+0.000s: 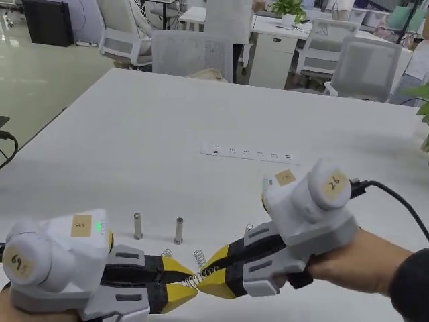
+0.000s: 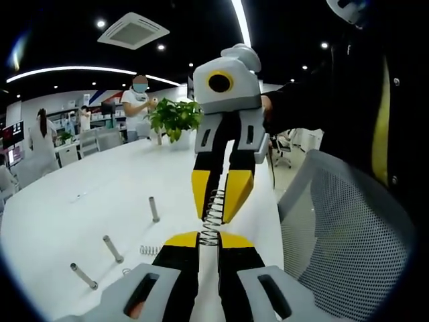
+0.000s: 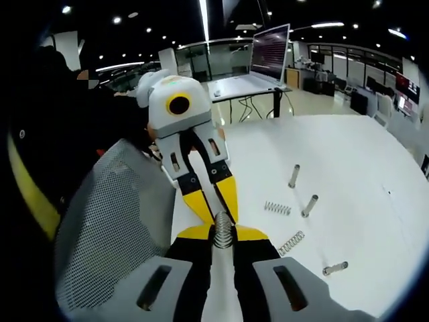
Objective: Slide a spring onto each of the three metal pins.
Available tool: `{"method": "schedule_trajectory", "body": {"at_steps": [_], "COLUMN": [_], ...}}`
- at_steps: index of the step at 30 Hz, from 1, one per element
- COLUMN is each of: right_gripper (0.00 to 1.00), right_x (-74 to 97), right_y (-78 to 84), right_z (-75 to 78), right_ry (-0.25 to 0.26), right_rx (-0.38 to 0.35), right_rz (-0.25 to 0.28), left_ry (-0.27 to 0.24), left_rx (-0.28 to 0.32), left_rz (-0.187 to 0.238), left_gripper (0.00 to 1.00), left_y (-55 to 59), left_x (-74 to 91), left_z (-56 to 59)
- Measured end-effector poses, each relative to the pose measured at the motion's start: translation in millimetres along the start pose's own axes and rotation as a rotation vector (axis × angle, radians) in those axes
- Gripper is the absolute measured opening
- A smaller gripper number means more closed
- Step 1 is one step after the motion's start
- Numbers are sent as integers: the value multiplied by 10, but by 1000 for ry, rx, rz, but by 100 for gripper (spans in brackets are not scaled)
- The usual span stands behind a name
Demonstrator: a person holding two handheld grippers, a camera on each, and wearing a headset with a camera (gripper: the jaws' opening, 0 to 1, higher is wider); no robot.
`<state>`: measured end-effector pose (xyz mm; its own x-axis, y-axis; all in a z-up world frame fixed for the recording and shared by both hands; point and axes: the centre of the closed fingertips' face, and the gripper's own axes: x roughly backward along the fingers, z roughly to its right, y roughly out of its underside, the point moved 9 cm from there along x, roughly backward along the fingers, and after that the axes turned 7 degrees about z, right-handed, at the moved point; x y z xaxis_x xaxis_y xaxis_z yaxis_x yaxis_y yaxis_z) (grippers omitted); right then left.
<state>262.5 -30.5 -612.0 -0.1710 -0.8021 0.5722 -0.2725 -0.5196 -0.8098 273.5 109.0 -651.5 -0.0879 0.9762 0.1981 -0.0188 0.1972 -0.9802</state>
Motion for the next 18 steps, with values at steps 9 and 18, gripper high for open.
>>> {"method": "schedule_trajectory", "body": {"at_steps": [9, 18], "right_gripper": [9, 8], "right_x": [-22, -56], "right_y": [-298, -388], "right_z": [48, 23], "right_ry": [-65, -98], "right_rx": [123, 167], "right_rz": [-240, -376], "left_ry": [-17, -6], "left_rx": [-12, -21], "left_rz": [38, 37], "left_gripper": [2, 2], "left_y": [-51, -69], "left_x": [-6, -45], "left_z": [-21, 13]}}
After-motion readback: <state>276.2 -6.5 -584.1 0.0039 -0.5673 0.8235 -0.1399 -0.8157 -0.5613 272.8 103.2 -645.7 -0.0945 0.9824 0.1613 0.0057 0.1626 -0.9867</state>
